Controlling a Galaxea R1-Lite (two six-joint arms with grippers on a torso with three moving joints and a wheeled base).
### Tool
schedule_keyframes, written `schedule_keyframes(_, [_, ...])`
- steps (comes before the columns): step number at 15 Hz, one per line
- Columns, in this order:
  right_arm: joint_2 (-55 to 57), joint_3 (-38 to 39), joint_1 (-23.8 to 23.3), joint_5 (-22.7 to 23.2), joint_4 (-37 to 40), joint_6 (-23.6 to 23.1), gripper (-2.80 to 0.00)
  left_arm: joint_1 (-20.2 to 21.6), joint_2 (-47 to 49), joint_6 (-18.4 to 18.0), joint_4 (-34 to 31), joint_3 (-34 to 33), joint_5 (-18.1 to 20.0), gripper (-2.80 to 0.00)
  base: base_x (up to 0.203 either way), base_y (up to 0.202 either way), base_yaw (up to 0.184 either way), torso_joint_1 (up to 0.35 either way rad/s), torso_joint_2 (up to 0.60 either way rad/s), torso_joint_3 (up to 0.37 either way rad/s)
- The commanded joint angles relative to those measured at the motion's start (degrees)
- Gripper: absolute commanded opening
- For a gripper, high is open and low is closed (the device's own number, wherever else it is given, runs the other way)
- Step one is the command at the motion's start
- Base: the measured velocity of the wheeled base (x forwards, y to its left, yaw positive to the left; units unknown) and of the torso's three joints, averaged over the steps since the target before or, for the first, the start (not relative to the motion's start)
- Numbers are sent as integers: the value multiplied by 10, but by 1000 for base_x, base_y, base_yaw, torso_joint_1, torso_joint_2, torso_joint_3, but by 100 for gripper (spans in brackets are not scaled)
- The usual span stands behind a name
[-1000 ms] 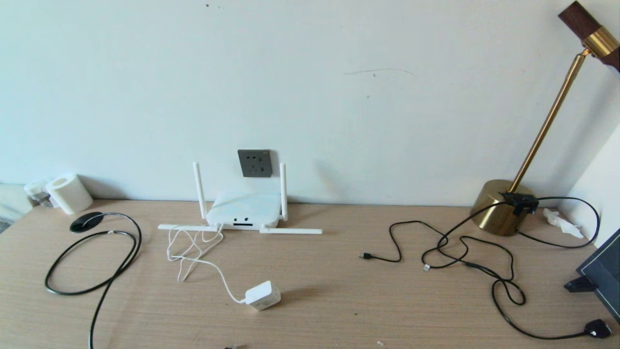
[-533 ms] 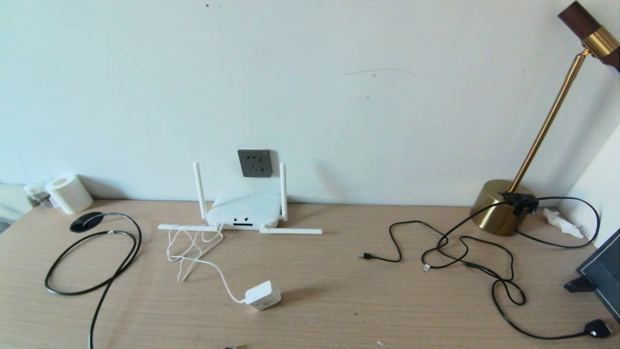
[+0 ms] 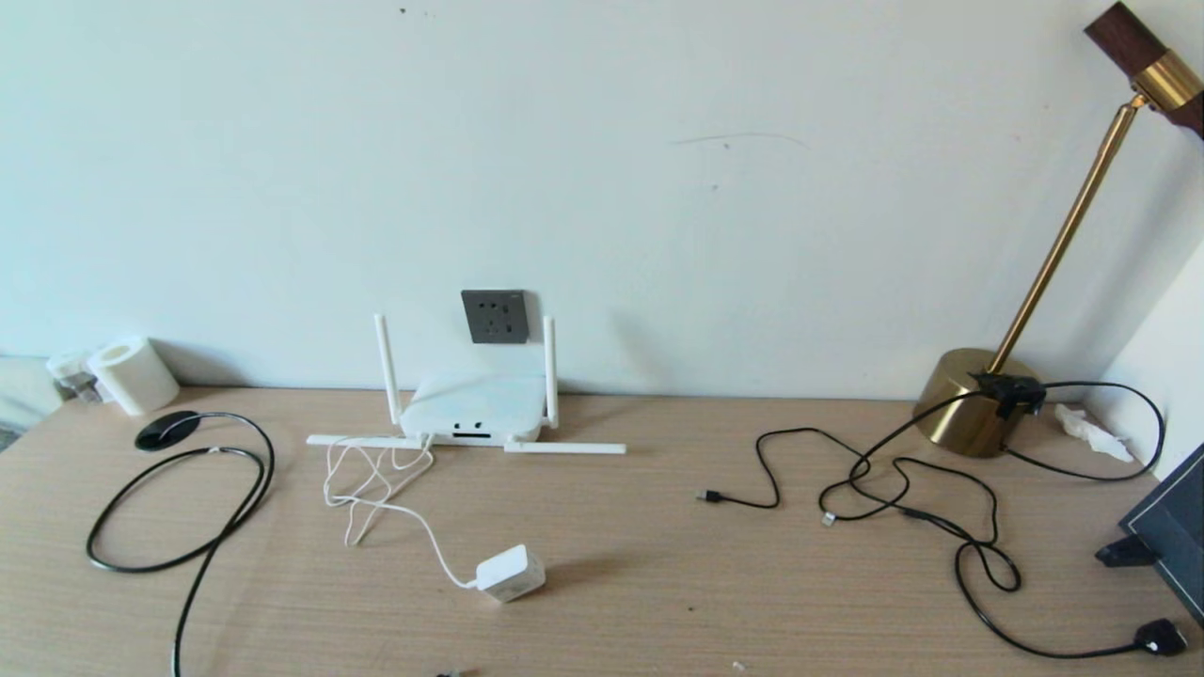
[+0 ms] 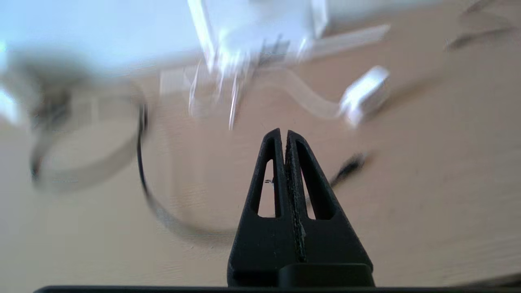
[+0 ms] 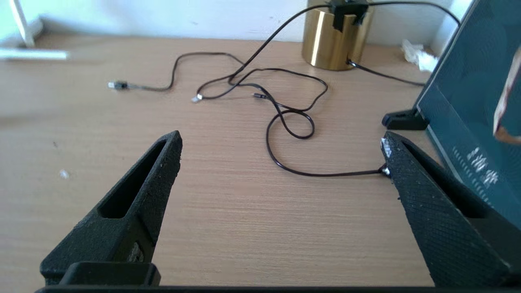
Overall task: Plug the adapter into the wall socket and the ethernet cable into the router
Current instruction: Pick up plug
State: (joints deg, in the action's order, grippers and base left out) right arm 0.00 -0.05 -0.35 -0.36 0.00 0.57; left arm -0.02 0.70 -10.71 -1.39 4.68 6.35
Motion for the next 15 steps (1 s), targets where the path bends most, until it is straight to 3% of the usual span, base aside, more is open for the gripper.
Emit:
schedule_keyframes(1, [1,0,0,-1,0,3,0,0,35,-16,-9,55,35,-280,0,0,0,0,0,0])
schedule_keyframes(4, [1,0,0,0,0,1,0,-18,193,-47,-71,205,125,-280,0,0,0,0,0,0])
schedule_keyframes(7, [1,0,0,0,0,1,0,-90,356,-102,-156,294,172,-280,0,0,0,0,0,0])
schedule_keyframes(10, [1,0,0,-1,0,2,0,-152,501,-216,-200,309,188,-280,0,0,0,0,0,0])
schedule_keyframes(12, [0,0,0,-1,0,2,0,-165,600,-317,-210,305,193,-280,0,0,0,0,0,0])
schedule_keyframes(15, [0,0,0,-1,-1,2,0,-172,713,-414,-207,310,195,-280,0,0,0,0,0,0])
